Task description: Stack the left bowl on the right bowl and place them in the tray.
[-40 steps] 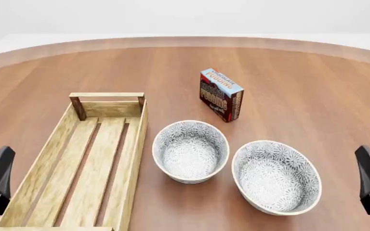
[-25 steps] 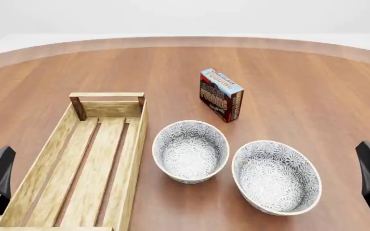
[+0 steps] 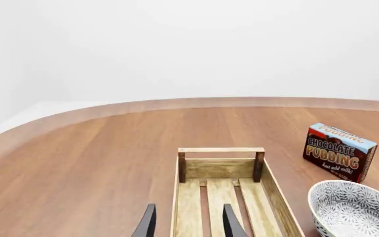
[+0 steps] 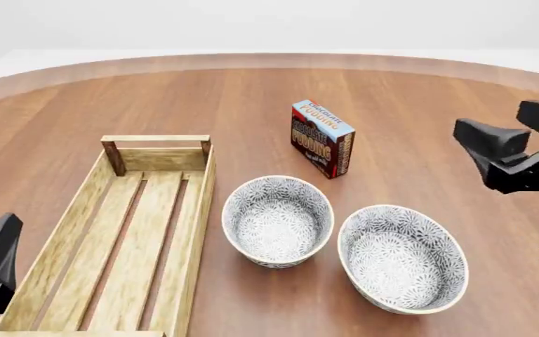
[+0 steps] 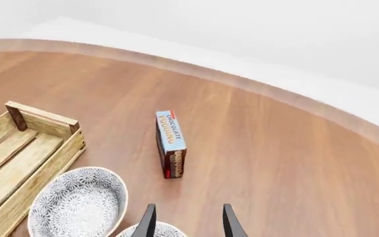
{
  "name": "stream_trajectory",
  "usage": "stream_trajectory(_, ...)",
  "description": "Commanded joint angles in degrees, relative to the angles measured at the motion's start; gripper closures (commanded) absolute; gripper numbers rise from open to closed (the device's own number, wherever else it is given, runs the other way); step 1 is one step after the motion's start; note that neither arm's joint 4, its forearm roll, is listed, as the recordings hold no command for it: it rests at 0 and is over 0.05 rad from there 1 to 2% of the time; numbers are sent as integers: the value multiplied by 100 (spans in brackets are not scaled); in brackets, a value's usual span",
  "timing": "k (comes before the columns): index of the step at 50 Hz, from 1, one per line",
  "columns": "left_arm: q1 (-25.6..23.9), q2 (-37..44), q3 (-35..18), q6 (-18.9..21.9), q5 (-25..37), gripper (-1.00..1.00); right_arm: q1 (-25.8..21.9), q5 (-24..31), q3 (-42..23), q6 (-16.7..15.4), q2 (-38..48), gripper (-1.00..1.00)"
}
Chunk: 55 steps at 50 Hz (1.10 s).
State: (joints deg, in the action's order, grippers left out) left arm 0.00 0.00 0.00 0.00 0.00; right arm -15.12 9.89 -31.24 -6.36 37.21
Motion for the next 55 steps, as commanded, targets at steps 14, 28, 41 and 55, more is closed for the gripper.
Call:
stream_trajectory(14,0,0,0,0,0,-100,-1387,1540,-2694,-762,3524,-100)
stream_trajectory(28,0,0,0,0,0,-100,-1580,2138,-3727,-522,4774,-100)
stream_trajectory(41,0,0,0,0,0,-100,-1452,2455,-4242,-601,5456,-100)
stream_trajectory(55,0,0,0,0,0,-100,-1555,2267,-4191,-445,5936,-100)
